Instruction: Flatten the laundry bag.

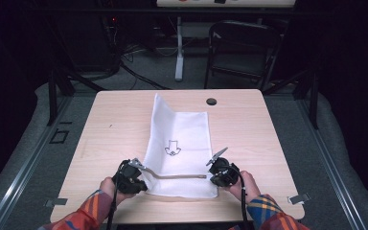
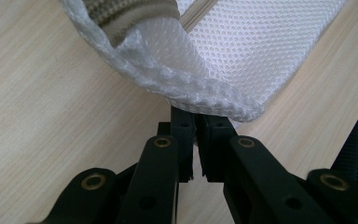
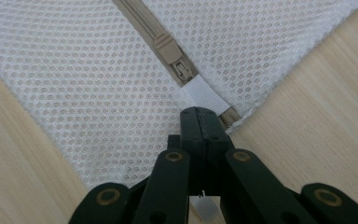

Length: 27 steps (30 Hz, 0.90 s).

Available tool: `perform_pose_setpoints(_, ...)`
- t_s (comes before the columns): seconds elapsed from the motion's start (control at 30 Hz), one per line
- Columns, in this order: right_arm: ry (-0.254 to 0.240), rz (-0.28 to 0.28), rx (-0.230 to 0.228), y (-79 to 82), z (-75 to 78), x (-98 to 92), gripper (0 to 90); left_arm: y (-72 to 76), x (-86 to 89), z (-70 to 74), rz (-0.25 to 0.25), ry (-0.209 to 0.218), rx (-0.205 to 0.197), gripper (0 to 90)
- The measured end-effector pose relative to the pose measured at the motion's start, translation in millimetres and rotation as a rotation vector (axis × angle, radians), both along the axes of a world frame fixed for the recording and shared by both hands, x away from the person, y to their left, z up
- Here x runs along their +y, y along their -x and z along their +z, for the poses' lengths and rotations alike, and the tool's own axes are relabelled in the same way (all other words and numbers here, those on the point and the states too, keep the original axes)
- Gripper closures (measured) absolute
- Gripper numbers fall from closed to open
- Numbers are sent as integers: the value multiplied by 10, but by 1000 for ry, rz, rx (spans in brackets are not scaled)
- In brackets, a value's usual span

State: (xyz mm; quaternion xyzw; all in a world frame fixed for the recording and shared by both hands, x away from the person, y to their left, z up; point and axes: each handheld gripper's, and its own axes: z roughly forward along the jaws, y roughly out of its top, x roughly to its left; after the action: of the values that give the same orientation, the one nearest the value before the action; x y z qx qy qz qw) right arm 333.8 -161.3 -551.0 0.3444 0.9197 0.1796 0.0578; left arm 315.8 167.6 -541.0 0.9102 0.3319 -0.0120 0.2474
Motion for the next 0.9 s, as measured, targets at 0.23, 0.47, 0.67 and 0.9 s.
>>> perform_pose_setpoints(0.23,-3,-13,6,-4,-2,-29,900,-10,3,-17,6,4,16,850)
perform_pose_setpoints(0.47,2,-19,14,-15,4,-67,900,-12,-7,-29,-1,3,30,841)
perform_pose_setpoints(0.67,3,-24,6,-26,1,-89,900,-10,48,21,0,-17,33,713)
perform_pose_setpoints(0.9,3,-12,7,-34,1,-97,900,89,200,119,41,-6,32,483)
